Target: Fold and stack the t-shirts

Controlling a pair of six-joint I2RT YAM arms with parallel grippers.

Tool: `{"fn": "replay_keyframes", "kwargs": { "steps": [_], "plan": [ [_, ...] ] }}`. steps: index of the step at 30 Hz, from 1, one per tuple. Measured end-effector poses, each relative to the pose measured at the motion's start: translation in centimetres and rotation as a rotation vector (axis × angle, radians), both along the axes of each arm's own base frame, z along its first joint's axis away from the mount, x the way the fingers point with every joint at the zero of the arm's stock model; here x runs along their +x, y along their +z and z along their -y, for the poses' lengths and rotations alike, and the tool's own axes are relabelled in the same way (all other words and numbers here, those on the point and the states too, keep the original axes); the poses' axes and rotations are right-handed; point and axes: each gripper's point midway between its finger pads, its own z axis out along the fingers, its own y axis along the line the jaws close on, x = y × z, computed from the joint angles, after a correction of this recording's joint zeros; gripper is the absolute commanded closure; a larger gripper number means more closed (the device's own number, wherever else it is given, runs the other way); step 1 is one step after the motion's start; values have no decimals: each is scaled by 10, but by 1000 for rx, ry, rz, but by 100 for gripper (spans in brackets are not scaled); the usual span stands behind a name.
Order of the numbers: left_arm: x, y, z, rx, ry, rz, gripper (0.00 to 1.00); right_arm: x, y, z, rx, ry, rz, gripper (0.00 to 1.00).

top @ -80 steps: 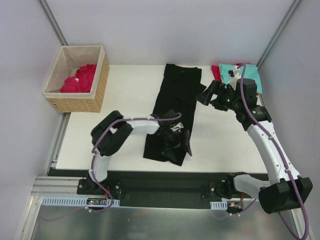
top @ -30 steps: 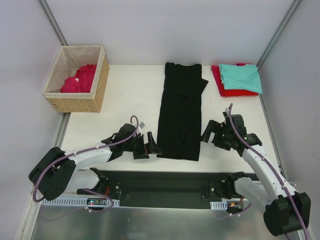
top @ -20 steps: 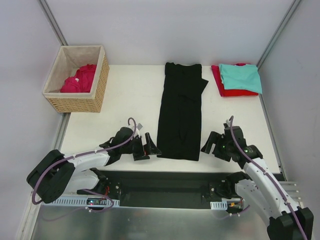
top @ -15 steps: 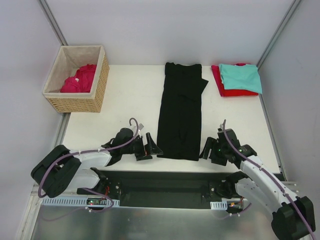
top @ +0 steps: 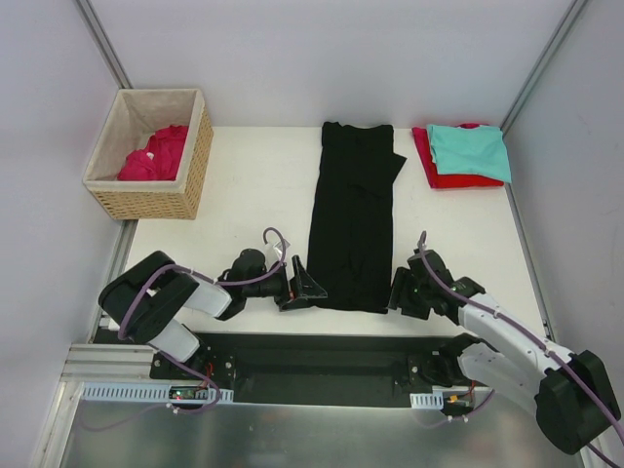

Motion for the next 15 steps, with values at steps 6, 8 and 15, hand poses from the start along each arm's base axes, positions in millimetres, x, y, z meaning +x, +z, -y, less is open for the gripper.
{"fn": "replay_keyframes", "kwargs": {
  "steps": [6, 8, 15],
  "plan": [
    [0, 0, 1, -4, -1, -3, 1, 4, -2, -3, -4, -4, -1, 41],
    [0, 0, 0, 6, -4, -8, 1, 6, -2, -5, -4, -4, -3, 40],
    [0, 3, -10, 139, -21, 2, 1, 8, -1, -9, -6, 0, -4, 40]
  ]
}}
